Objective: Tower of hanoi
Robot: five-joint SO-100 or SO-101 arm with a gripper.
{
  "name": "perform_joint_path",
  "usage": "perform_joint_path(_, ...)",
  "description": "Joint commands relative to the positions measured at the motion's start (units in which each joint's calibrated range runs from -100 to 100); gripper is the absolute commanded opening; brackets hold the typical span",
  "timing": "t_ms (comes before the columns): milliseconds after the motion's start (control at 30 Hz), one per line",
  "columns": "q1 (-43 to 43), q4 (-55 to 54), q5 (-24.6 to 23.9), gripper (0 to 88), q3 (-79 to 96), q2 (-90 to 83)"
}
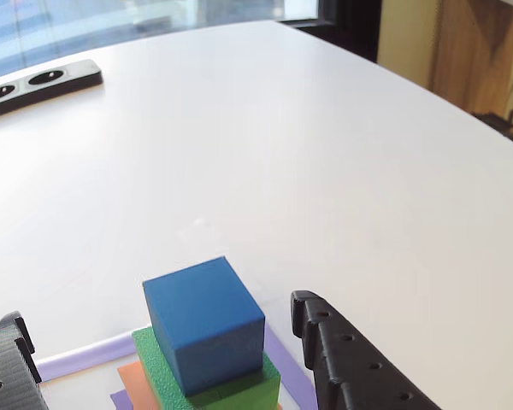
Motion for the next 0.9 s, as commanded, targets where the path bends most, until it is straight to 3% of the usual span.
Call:
perform_joint_path(0,-1.2,-0.7,0.0,36.5,0.3,-2.1)
perform_joint_path(867,-3.3,1.3,0.0,35.2,-1.5,-4.5)
